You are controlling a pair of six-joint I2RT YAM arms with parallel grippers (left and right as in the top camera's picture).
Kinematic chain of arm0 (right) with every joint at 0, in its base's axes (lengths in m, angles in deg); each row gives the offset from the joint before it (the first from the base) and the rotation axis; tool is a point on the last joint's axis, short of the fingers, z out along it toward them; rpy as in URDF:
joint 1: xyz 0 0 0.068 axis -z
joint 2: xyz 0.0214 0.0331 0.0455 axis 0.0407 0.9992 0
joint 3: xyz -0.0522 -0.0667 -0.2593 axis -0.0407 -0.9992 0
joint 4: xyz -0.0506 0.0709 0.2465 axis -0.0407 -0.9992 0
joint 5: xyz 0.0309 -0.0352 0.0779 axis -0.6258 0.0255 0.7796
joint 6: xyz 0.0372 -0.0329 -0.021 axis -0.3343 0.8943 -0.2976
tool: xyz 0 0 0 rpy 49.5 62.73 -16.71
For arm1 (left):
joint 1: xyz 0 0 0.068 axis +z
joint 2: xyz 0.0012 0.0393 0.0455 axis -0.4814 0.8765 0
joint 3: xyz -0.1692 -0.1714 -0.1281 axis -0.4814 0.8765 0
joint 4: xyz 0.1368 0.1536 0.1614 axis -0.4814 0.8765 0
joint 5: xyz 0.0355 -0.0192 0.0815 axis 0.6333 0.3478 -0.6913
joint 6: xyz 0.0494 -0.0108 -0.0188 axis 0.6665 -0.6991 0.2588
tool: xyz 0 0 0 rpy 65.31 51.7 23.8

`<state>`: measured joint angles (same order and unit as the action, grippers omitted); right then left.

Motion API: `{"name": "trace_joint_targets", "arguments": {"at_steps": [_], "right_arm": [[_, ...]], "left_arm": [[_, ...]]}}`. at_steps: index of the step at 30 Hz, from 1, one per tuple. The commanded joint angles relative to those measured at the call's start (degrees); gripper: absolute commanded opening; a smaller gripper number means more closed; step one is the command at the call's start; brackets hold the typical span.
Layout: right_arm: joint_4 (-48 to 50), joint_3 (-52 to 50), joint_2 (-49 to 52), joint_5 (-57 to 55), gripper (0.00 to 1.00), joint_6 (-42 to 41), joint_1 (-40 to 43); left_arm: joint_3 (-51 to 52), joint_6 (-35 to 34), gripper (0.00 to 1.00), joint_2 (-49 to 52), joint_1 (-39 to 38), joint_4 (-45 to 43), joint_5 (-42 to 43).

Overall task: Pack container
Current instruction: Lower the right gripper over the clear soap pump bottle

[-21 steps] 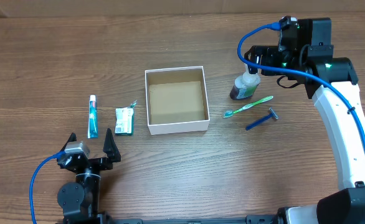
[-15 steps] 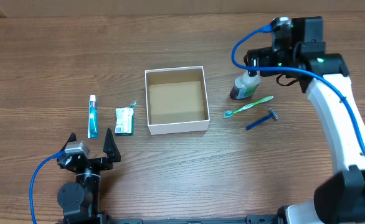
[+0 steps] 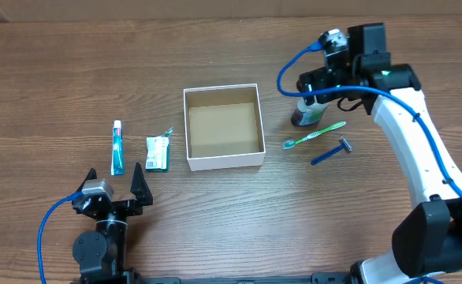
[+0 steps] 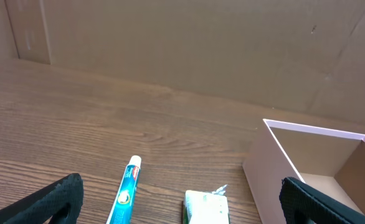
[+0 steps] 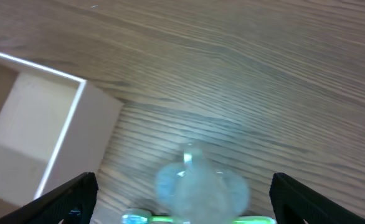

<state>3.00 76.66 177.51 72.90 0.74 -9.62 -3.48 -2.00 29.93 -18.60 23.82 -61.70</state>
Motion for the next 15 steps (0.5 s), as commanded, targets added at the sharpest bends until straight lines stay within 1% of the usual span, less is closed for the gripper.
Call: {"name": "trace_joint_targets", "arguments": {"at_steps": [1,2,4,9,13,15], "right_arm": [[0.24,0.76,-0.87,-2.60,0.91,-3.06,-0.48],[0.24,0.76,-0.87,-5.11,0.91,-4.44,-0.48],[0.13,0.59,-0.87,-6.88,0.91,-4.59,-0.48],[0.33,0.48,-0.59,-7.04,0.91,-4.59,-0.48],[0.31,0.31,-0.37,-7.15,0.91,-7.06,-0.48],[0.09,0.26,0.11,-7.08,0.89,-7.34,-0.48]], "left_arm": [[0.17,-0.92,1.00,-0.59,0.28,0.07,0.85],[0.17,-0.92,1.00,-0.59,0.28,0.07,0.85],[0.17,-0.92,1.00,-0.59,0.28,0.07,0.85],[0.17,-0.92,1.00,-0.59,0.28,0.07,0.85],[0.17,-0.92,1.00,-0.59,0.28,0.07,0.85],[0.17,-0.92,1.00,-0.59,0.28,0.07,0.85]]}}
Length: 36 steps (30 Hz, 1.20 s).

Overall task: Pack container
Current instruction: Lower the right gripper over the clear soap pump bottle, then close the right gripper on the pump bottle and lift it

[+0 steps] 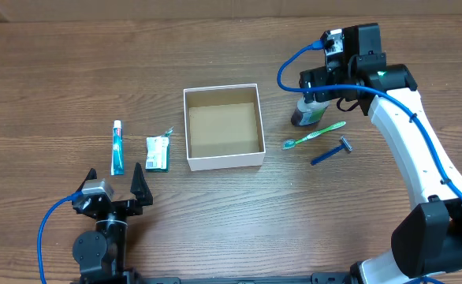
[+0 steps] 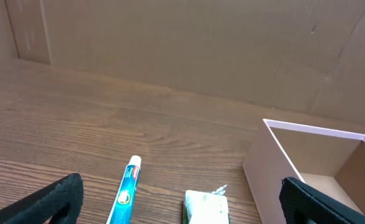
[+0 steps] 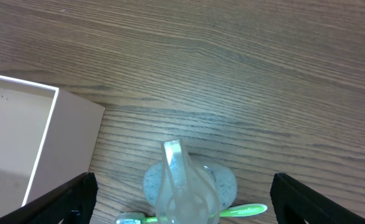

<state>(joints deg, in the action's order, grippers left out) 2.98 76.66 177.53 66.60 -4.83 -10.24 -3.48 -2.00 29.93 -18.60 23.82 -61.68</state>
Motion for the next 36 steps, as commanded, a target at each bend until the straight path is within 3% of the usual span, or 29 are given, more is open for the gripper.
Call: {"name": "trace_joint_targets", "arguments": {"at_steps": [1,26,29,36], "right_arm": [[0.13,0.26,0.22,-0.66,0.88,-1.77,0.13],[3.41,-0.15,5.97,0.02,0.70,-1.73,0.13],[3.37,-0.15,5.97,0.02,0.62,-1.73,0.13],[2.86,-0.15,6.71,0.02,0.64,-1.75,0.13]], "left_arm": [[0.17,-0.92,1.00,-0.59,0.28,0.07,0.83],[0.17,-0.92,1.00,-0.59,0.28,0.07,0.83],[0.17,-0.92,1.00,-0.59,0.28,0.07,0.83],[0.17,-0.92,1.00,-0.59,0.28,0.07,0.83]]}}
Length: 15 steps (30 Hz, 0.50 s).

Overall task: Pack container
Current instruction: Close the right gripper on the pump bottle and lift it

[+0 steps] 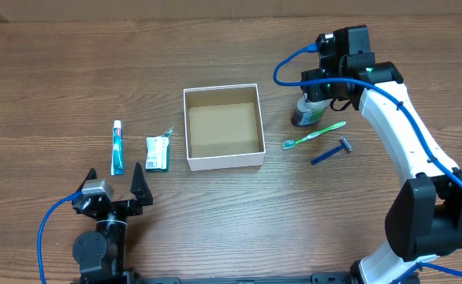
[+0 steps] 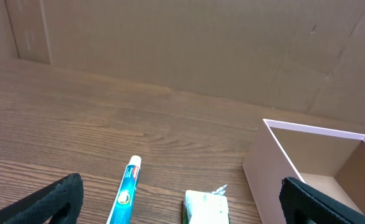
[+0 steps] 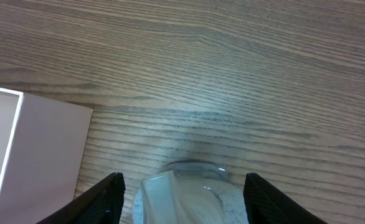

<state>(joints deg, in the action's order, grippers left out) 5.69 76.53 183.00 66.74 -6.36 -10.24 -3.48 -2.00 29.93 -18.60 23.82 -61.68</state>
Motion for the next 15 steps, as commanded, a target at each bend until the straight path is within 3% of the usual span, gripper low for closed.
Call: {"name": "trace_joint_targets", "arguments": {"at_steps": [1,6,10,13,15], "right_arm": [[0.13,-0.02,1.25,-0.11,0.64,-0.20,0.13],[0.02,-0.02,1.64,-0.13,0.72,-0.20,0.13],[-0.02,-0.02,2.32,-0.13,0.72,-0.20,0.13],[-0.02,-0.02,2.32,-0.13,0.56,-0.20,0.13],[-0.13,-0.02,2.32,-0.13,0.54,-0.20,0.13]], "left_arm": [[0.17,-0.92,1.00,-0.59,0.28,0.07,0.83],[0.17,-0.92,1.00,-0.59,0.28,0.07,0.83],[0.17,-0.92,1.00,-0.59,0.28,0.07,0.83],[0.17,-0.92,1.00,-0.59,0.28,0.07,0.83],[0.17,-0.92,1.00,-0.59,0.28,0.07,0.83]]}}
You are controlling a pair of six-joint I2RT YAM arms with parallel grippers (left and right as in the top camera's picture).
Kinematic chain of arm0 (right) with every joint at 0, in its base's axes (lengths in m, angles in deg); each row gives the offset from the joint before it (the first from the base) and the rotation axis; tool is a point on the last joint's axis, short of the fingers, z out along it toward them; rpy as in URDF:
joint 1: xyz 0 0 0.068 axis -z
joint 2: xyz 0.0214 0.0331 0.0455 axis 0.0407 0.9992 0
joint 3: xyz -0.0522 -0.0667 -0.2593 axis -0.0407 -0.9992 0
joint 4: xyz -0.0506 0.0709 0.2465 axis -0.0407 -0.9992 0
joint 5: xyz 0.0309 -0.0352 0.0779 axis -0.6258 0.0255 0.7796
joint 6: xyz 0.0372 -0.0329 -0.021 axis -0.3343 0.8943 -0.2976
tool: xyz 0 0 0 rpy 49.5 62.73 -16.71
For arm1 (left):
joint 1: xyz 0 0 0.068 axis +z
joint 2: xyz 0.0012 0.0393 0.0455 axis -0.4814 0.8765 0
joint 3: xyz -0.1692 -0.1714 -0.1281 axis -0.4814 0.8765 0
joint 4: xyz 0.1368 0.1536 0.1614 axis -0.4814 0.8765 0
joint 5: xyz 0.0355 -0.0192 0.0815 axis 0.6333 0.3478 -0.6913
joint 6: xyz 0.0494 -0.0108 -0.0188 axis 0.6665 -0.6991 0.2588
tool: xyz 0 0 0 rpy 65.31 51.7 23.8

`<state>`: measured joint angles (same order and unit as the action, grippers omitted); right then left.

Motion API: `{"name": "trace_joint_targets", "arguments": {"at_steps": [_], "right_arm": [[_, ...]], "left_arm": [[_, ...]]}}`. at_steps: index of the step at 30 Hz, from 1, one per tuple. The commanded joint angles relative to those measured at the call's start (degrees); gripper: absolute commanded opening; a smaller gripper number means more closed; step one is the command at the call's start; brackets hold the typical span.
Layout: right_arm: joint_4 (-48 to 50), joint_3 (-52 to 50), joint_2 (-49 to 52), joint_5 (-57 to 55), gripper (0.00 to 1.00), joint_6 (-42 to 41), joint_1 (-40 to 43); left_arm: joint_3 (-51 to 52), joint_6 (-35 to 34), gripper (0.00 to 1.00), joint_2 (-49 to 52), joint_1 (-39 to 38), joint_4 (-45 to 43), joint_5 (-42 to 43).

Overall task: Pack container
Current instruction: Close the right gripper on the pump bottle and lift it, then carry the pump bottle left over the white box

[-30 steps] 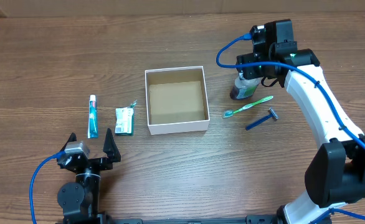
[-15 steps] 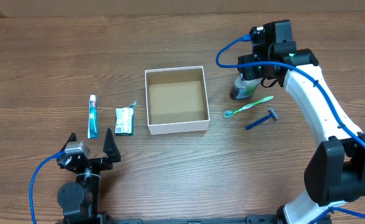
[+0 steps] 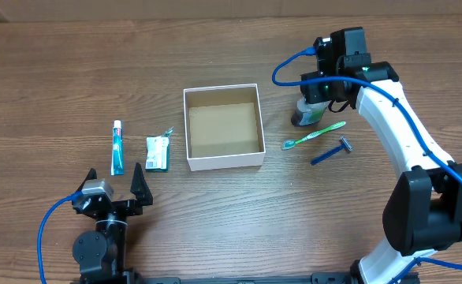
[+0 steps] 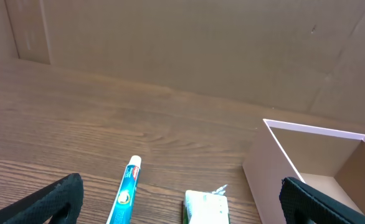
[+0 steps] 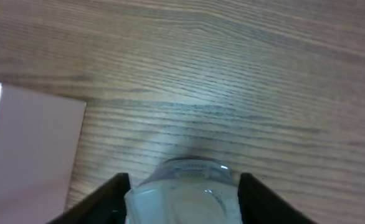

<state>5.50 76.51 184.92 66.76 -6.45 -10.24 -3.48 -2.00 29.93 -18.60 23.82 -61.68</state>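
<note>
An open white cardboard box point(image 3: 225, 160) sits mid-table. To its right stands a clear bottle point(image 3: 303, 115), and my right gripper point(image 3: 311, 99) is down over it. In the right wrist view the fingers press both sides of the bottle point(image 5: 184, 186), so the right gripper point(image 5: 182, 202) is shut on it. A green toothbrush point(image 3: 316, 134) and a blue razor point(image 3: 331, 151) lie just right of the bottle. Left of the box lie a toothpaste tube point(image 3: 117, 147) and a green-and-white packet point(image 3: 158, 153). My left gripper point(image 3: 114, 183) rests open near the front edge, behind those two.
The box's pink-white wall point(image 5: 27, 143) stands close to the left of the bottle. In the left wrist view the toothpaste tube point(image 4: 126, 190), the packet point(image 4: 205, 208) and the box corner point(image 4: 276, 168) lie ahead of the open left gripper point(image 4: 181, 202). A cardboard wall backs the table.
My right gripper's fingers have drawn in from a small gap on each side of the bottle to touching it. The left arm and all other items are unchanged.
My right gripper hung wide open above the bottle, which looked blurred. Then it was lower with the bottle's cap between the spread fingers. Later the fingers were narrower around the bottle's body, and now they grip it. The left arm stayed still throughout.
</note>
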Motion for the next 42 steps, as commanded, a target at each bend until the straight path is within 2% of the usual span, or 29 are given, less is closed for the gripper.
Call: {"name": "trace_joint_targets", "arguments": {"at_steps": [1,3,7,11,30,37,42], "right_arm": [[0.02,0.00,0.39,-0.17,0.54,-0.11,0.13],[0.02,0.02,0.39,-0.17,0.52,-0.11,0.13],[-0.04,0.48,0.15,-0.92,0.41,-0.13,0.13],[-0.39,0.61,0.15,-1.68,0.36,-0.15,0.13],[-1.33,4.35,-9.90,-2.51,0.31,-0.22,0.13],[-0.90,4.37,-15.02,-2.14,0.29,-3.37,-1.36],[-1.36,4.83,-17.84,-2.08,0.28,-10.34,-4.04]], "left_arm": [[0.17,-0.92,1.00,-0.59,0.28,0.07,0.83],[0.17,-0.92,1.00,-0.59,0.28,0.07,0.83],[0.17,-0.92,1.00,-0.59,0.28,0.07,0.83],[0.17,-0.92,1.00,-0.59,0.28,0.07,0.83],[0.17,-0.92,1.00,-0.59,0.28,0.07,0.83],[0.17,-0.92,1.00,-0.59,0.28,0.07,0.83],[0.17,-0.92,1.00,-0.59,0.28,0.07,0.83]]}}
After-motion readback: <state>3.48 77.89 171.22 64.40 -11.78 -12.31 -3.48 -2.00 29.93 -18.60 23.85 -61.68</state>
